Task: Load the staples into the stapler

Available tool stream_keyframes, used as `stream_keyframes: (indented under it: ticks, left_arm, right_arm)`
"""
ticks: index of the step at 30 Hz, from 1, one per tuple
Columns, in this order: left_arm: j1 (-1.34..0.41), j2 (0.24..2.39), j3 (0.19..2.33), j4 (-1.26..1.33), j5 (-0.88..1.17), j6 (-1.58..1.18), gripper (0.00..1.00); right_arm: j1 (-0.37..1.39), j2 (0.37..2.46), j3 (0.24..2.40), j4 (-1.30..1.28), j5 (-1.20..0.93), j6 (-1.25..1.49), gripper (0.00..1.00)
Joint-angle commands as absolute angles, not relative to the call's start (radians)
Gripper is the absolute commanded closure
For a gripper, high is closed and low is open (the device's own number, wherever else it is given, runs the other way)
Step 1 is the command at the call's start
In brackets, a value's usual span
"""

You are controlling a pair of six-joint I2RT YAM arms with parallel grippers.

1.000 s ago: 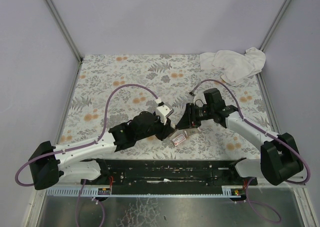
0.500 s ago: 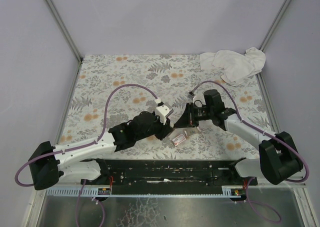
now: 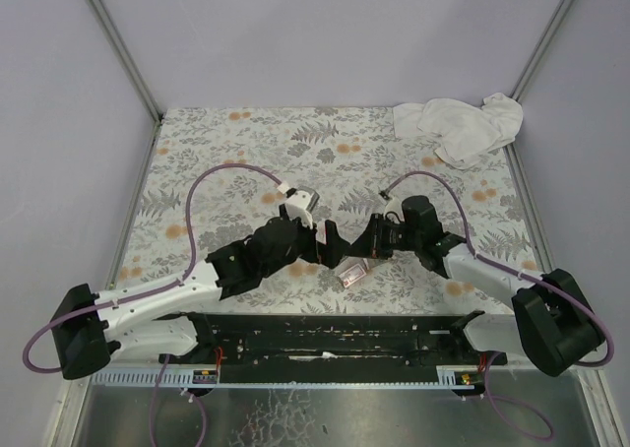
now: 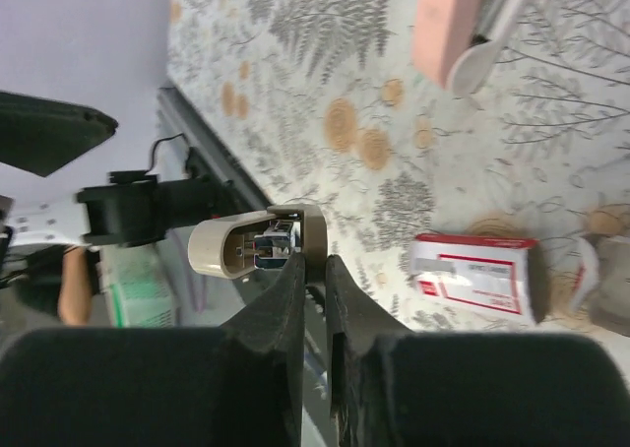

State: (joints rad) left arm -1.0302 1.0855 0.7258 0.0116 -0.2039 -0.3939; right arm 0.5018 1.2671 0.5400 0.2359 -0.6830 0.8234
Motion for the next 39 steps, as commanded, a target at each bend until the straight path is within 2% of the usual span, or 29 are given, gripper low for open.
stream_keyframes:
  ticks: [1,8,24,39]
  left_arm:
    - [-0.969,1.132,0.777,-0.084,-0.268,-0.723,0.0]
    - [-0.922,1.199,0.739,-0.067,-0.189,-0.852,0.0]
    - [-0.886,1.331,0.734,-0.063,-0.124,-0.855,0.0]
    - [-0.875,1.276,0.626,-0.079,-0.153,-0.858,0.0]
  right_arm:
    - [0.564,1.214,0.518,0.326,-0.457,0.744,1.0]
    - [0.656,1.173,0.518,0.265,-0.263,0.662,1.0]
    - [0.667,1.132,0.512,0.238,-0.255,0.644,1.0]
    - [0.666,1.097,0.526,0.191,-0.212,0.658,1.0]
